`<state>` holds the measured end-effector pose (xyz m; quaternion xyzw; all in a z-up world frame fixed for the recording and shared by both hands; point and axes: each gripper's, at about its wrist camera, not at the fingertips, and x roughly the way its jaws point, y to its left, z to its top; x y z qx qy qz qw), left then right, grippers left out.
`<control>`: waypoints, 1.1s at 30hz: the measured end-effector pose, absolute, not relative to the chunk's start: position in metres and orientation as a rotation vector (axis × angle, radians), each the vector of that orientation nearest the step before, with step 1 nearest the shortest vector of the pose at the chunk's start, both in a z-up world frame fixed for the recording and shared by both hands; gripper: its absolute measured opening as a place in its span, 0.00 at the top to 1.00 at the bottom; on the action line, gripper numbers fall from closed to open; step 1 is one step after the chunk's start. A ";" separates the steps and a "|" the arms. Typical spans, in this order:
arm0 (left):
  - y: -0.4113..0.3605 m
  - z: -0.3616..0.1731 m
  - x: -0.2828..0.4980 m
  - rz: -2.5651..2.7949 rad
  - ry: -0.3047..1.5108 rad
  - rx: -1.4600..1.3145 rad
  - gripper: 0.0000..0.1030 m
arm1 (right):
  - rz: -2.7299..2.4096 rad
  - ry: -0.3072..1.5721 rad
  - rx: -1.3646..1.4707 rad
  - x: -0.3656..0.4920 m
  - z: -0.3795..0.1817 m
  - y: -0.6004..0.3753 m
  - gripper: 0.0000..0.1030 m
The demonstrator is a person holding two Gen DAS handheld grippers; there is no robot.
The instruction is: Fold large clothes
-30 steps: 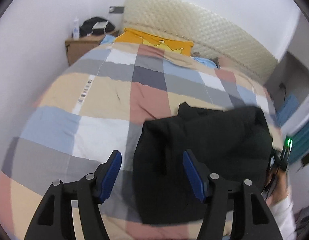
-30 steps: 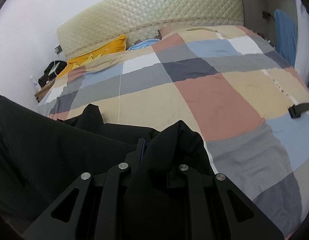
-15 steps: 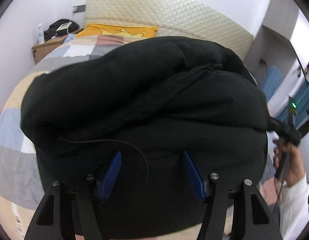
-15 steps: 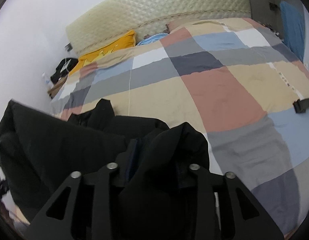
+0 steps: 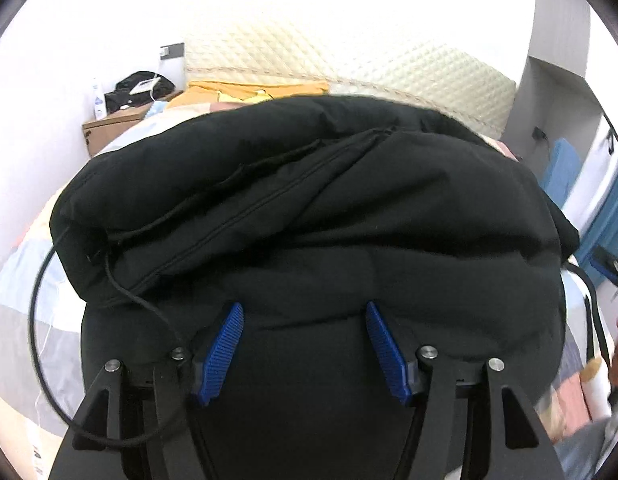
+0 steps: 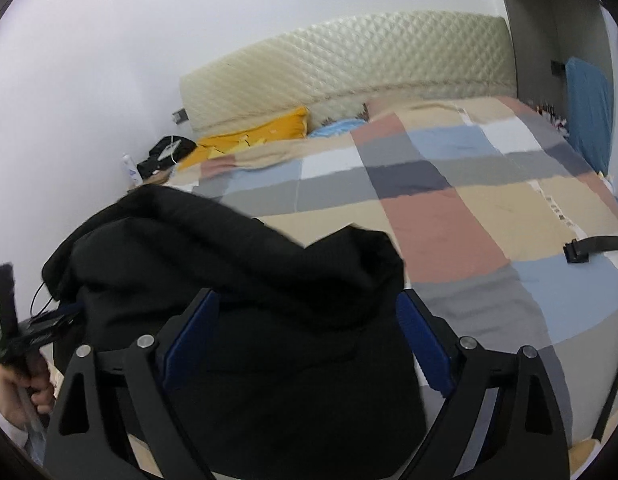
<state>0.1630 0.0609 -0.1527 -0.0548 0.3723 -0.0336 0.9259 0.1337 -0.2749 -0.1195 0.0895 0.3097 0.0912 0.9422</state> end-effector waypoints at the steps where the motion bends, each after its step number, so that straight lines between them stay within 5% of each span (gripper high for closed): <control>1: 0.059 -0.152 0.168 -0.057 0.755 -0.113 0.38 | 0.185 0.622 0.178 0.131 -0.119 -0.272 0.12; 12: 0.040 -0.154 0.232 -0.075 0.802 -0.090 0.38 | 0.281 0.832 0.127 0.203 -0.170 -0.232 0.12; 33: 0.053 -0.177 0.367 -0.022 0.836 0.005 0.38 | 0.205 0.818 0.104 0.336 -0.200 -0.207 0.06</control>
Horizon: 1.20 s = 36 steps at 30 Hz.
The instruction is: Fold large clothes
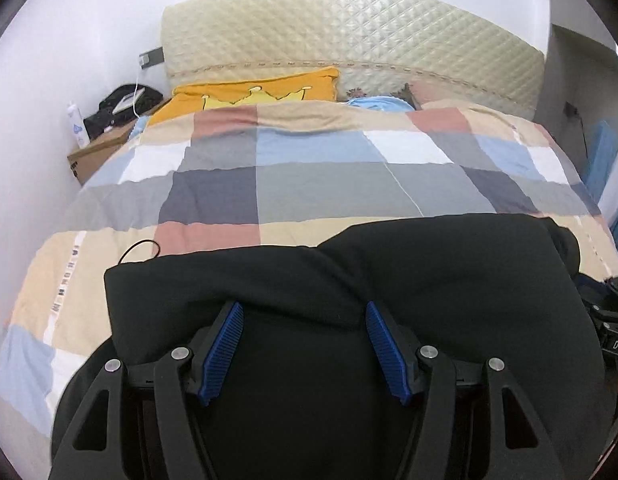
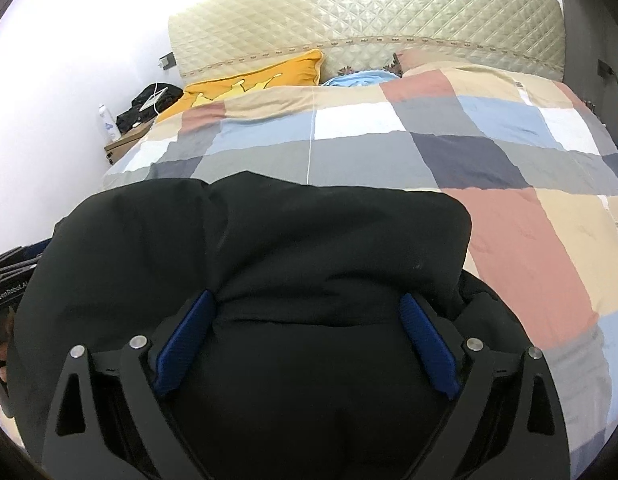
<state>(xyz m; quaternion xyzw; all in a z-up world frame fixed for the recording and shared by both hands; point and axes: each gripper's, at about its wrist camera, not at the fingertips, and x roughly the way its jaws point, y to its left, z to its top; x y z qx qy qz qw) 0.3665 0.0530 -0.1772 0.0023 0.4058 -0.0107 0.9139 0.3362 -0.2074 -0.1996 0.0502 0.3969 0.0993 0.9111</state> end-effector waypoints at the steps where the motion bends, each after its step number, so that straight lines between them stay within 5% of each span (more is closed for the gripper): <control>1: 0.055 -0.180 0.371 -0.024 0.841 -0.005 0.38 | 0.207 0.824 0.114 0.343 -0.202 -0.207 0.06; 22: 0.082 -0.171 0.328 -0.035 0.679 -0.038 0.38 | 0.280 0.776 0.165 0.335 -0.203 -0.222 0.03; 26: 0.101 -0.175 0.316 0.007 0.704 -0.054 0.38 | 0.290 0.787 0.172 0.328 -0.208 -0.234 0.16; 36: 0.119 -0.200 0.304 0.067 0.746 -0.129 0.36 | 0.267 0.752 0.112 0.309 -0.216 -0.229 0.17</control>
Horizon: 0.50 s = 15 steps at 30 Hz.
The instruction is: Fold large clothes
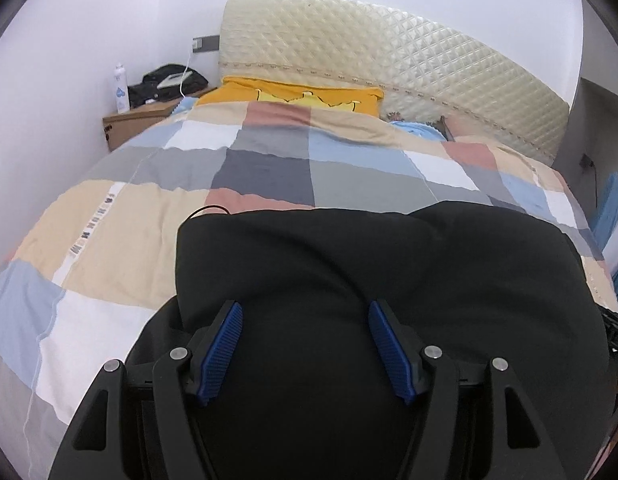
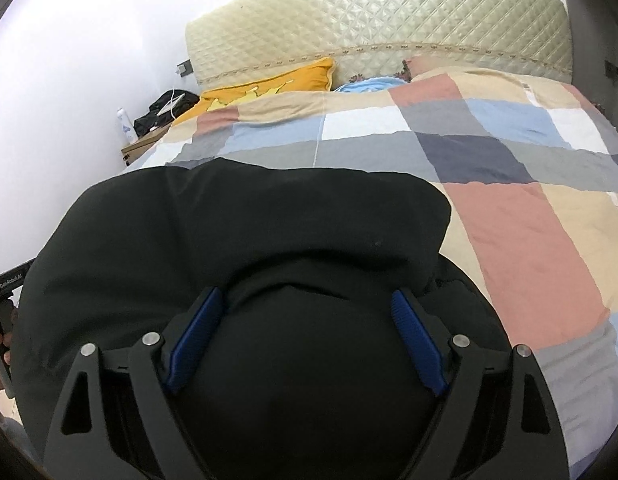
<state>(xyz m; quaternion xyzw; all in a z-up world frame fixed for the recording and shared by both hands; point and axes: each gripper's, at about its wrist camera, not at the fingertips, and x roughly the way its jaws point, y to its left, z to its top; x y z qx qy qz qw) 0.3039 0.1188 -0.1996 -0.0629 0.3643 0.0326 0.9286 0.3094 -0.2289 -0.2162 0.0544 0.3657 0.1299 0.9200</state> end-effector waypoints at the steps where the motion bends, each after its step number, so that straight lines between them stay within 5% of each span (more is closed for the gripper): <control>1: 0.116 -0.197 0.302 0.081 0.740 -0.117 0.36 | 0.253 0.743 0.116 0.306 -0.214 -0.230 0.17; 15: 0.092 -0.090 0.207 0.117 0.601 -0.141 0.36 | 0.165 0.507 0.088 0.210 -0.089 -0.224 0.16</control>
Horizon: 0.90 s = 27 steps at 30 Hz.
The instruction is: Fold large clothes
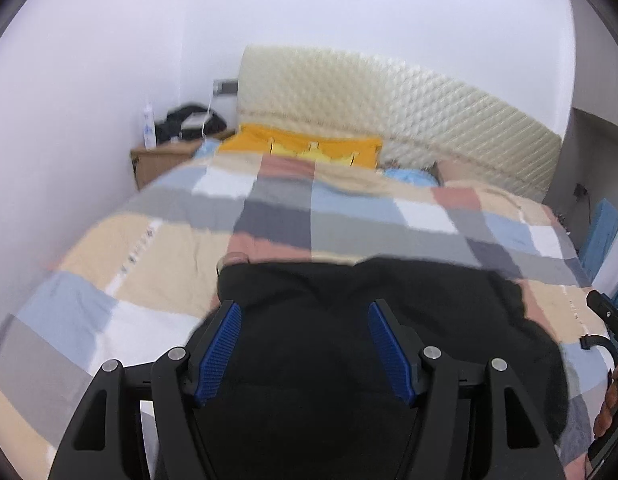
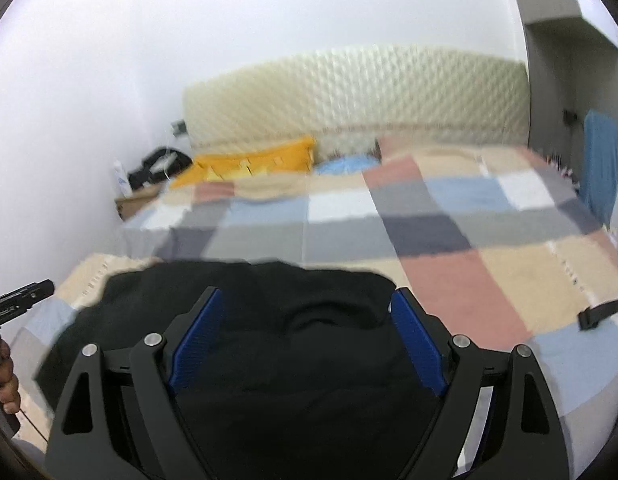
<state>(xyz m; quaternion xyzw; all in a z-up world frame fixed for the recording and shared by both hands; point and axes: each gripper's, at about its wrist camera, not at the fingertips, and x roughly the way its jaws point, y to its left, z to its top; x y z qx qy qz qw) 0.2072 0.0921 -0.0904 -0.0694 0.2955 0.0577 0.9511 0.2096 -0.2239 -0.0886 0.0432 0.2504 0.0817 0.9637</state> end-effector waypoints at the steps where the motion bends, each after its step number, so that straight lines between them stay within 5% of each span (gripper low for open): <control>1: 0.089 -0.079 0.198 0.124 0.583 -0.131 0.31 | 0.174 0.491 0.089 0.203 -0.080 -0.221 0.16; 4: 0.080 -0.045 0.173 0.115 0.534 -0.115 0.21 | 0.183 0.436 0.080 0.173 -0.048 -0.213 0.14; 14: 0.057 0.022 0.092 0.058 0.495 -0.061 0.21 | 0.238 0.324 0.025 0.078 0.039 -0.189 0.12; 27: 0.028 0.081 -0.015 -0.039 0.374 -0.070 0.08 | 0.250 0.200 0.034 -0.031 0.077 -0.177 0.05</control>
